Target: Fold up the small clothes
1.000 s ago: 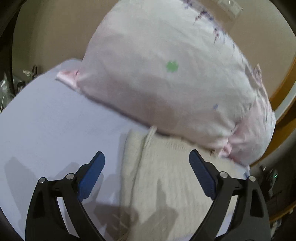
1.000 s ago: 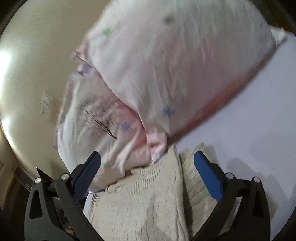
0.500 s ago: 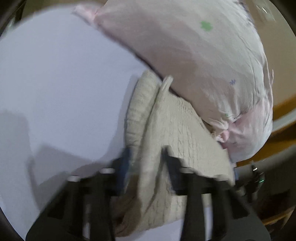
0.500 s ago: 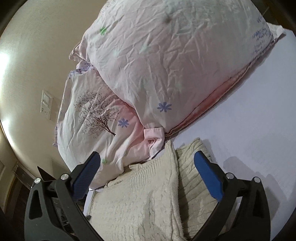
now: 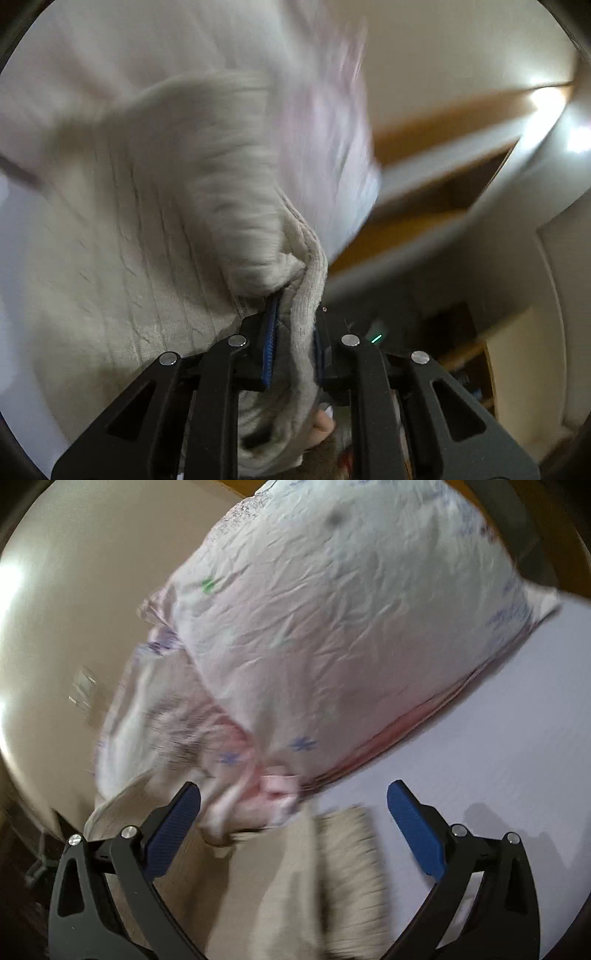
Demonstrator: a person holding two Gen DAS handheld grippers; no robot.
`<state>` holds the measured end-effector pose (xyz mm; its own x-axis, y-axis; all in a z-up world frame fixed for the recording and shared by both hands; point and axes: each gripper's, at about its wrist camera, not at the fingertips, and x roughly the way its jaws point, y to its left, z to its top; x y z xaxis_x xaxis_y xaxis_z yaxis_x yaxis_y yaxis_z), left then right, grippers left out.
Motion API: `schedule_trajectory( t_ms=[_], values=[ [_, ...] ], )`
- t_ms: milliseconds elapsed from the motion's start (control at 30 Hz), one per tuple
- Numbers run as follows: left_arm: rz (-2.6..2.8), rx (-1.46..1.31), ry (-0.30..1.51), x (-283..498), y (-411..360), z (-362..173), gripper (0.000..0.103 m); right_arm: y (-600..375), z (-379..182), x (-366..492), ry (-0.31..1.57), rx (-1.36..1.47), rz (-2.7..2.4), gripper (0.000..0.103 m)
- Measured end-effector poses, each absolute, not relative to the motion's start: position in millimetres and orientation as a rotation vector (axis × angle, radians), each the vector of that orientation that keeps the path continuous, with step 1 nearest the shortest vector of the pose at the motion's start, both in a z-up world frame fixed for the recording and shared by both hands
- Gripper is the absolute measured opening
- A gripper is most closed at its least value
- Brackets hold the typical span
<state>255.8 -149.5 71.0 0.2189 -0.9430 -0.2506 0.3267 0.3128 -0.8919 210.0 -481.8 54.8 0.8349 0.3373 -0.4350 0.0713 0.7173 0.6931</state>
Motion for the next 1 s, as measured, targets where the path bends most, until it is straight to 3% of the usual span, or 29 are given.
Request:
schedule_trajectory(
  t_ms=[100, 233, 333, 433, 567, 700, 767, 833, 900, 1000],
  values=[
    [-1.113, -0.836, 1.16, 267, -218, 31, 0.016, -502, 46, 213, 0.619, 0.846, 0.162, 0.101],
    [-1.186, -0.89, 0.996, 256, -188, 52, 0.019, -517, 43, 216, 0.673, 0.941, 0.245, 0.101],
    [-0.891, -0.678, 0.927, 245, -138, 67, 0.042, -512, 38, 224, 0.796, 0.948, 0.331, 0.101],
    [-0.639, -0.506, 0.953, 242, -96, 56, 0.049, -494, 26, 237, 0.946, 0.888, 0.343, 0.101],
    [-0.566, -0.479, 1.066, 241, -76, 21, 0.053, -462, 7, 249, 1.099, 0.797, 0.369, 0.101],
    [-0.621, -0.518, 1.067, 239, -77, 13, 0.061, -453, 9, 249, 1.102, 0.744, 0.364, 0.101],
    [-0.622, -0.512, 1.064, 233, -81, 10, 0.065, -449, 10, 246, 1.093, 0.723, 0.369, 0.093],
    [-0.62, -0.513, 1.06, 239, -97, 11, 0.065, -440, 11, 249, 1.106, 0.686, 0.382, 0.068],
    [-0.624, -0.566, 1.065, 241, -96, 7, 0.065, -436, 9, 247, 1.107, 0.703, 0.419, 0.049],
    [-0.645, -0.641, 1.089, 242, -95, -6, 0.062, -441, 4, 247, 1.094, 0.768, 0.451, 0.042]
  ],
)
